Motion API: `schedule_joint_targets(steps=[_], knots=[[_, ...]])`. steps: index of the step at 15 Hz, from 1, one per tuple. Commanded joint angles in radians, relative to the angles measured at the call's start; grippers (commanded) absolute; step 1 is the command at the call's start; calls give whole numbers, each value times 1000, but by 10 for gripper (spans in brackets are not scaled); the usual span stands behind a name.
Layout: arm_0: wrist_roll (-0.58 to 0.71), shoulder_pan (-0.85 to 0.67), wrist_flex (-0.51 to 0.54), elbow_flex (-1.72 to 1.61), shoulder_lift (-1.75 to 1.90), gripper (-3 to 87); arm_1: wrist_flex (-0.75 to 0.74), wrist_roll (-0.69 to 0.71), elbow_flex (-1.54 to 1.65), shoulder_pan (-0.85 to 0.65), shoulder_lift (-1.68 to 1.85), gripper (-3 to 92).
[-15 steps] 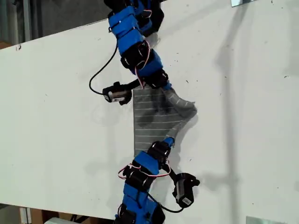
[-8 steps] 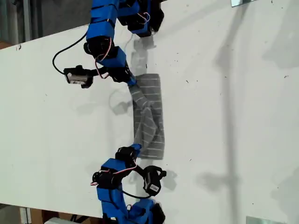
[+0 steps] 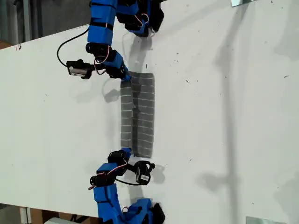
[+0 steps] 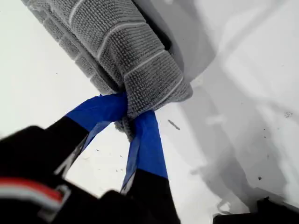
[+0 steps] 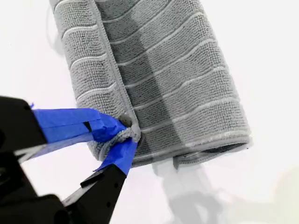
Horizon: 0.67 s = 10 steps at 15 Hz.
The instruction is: Grasp corners of a square towel and fold twice.
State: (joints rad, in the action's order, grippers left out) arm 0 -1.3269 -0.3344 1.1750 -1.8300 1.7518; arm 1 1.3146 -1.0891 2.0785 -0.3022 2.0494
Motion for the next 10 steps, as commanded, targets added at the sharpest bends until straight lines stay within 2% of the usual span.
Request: schedule_joint_targets(steps=[1, 3, 5, 10], knots=[[-15, 14, 0, 5, 67, -2, 8, 0, -17, 77, 37, -2], [-26, 41, 8, -28, 81, -2, 12, -37, -8, 170, 34, -2], [-110, 106, 0, -77, 67, -2, -8, -80, 28, 252, 29, -2], [-236, 209, -183, -273, 66, -2, -187, -199, 244, 360, 32, -2]])
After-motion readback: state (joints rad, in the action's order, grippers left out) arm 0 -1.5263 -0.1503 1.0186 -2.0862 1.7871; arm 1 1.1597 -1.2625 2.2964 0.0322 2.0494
